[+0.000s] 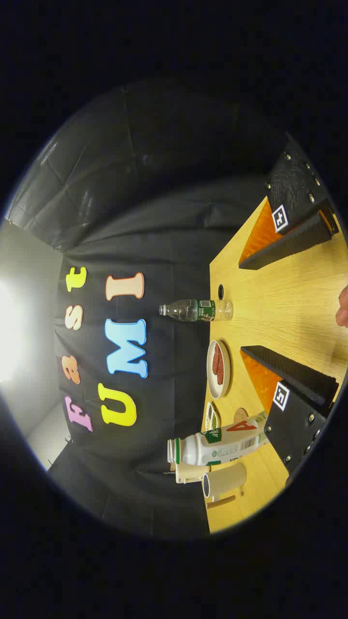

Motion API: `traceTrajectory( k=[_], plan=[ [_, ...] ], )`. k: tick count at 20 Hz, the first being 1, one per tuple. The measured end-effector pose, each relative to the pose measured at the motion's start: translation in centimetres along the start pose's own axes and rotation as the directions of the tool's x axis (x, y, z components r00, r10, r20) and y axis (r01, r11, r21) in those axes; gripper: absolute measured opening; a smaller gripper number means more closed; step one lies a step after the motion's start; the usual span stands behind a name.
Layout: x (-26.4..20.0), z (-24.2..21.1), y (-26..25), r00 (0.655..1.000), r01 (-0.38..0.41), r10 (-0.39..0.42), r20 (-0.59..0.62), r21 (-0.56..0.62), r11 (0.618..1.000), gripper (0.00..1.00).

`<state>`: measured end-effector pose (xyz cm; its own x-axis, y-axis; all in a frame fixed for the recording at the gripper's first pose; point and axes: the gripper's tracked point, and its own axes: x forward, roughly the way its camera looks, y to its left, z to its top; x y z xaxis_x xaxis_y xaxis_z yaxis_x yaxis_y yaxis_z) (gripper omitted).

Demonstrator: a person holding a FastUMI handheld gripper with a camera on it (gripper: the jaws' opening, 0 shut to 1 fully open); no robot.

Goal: Take the bottle from table, then pour the juice into the cup, finally place the bottle on the coaster

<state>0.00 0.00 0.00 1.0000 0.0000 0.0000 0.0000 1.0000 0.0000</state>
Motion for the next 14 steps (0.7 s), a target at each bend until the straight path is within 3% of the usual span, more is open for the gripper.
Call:
traceTrajectory(
  k=[7,14],
  plan=[
    [3.3,3.9,1.1,0.999,-0.009,0.008,0.034,0.052,0.999,0.97],
    [-2.0,5.5,5.4,1.000,-0.016,0.016,0.004,0.049,0.999,0.97]
  ],
)
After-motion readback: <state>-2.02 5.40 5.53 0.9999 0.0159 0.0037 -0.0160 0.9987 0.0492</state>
